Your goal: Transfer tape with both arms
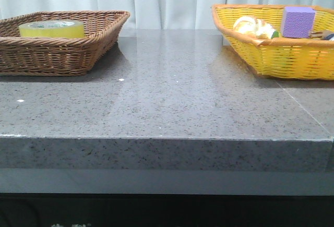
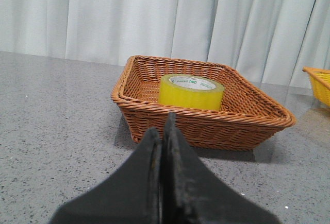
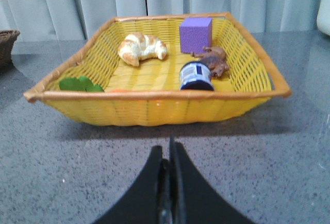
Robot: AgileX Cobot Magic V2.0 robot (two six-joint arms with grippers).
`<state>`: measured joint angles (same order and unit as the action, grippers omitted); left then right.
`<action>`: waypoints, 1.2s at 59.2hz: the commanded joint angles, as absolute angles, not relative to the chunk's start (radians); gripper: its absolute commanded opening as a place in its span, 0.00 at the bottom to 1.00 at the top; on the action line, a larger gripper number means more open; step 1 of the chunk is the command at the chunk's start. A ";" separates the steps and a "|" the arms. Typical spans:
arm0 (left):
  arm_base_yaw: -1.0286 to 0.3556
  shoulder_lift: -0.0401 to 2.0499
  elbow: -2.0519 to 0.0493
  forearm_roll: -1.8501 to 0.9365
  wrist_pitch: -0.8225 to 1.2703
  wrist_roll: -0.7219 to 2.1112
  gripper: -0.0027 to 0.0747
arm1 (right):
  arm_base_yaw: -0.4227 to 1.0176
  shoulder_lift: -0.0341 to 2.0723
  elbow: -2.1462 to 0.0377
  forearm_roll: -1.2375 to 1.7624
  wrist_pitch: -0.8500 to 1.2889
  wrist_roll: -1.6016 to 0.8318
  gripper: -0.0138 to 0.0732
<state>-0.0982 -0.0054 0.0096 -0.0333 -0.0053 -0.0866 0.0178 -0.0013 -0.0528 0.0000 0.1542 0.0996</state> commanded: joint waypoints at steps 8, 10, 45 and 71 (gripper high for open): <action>-0.107 -0.024 0.047 -0.034 -0.088 -0.098 0.01 | 0.010 -0.038 0.001 0.000 -0.062 0.101 0.08; -0.107 -0.024 0.047 -0.034 -0.088 -0.098 0.01 | 0.010 -0.037 0.001 0.000 -0.068 0.101 0.08; -0.107 -0.024 0.047 -0.034 -0.088 -0.098 0.01 | 0.010 -0.038 0.002 0.036 -0.064 0.000 0.08; -0.107 -0.024 0.047 -0.034 -0.088 -0.098 0.01 | 0.010 -0.038 0.002 0.057 -0.067 -0.020 0.08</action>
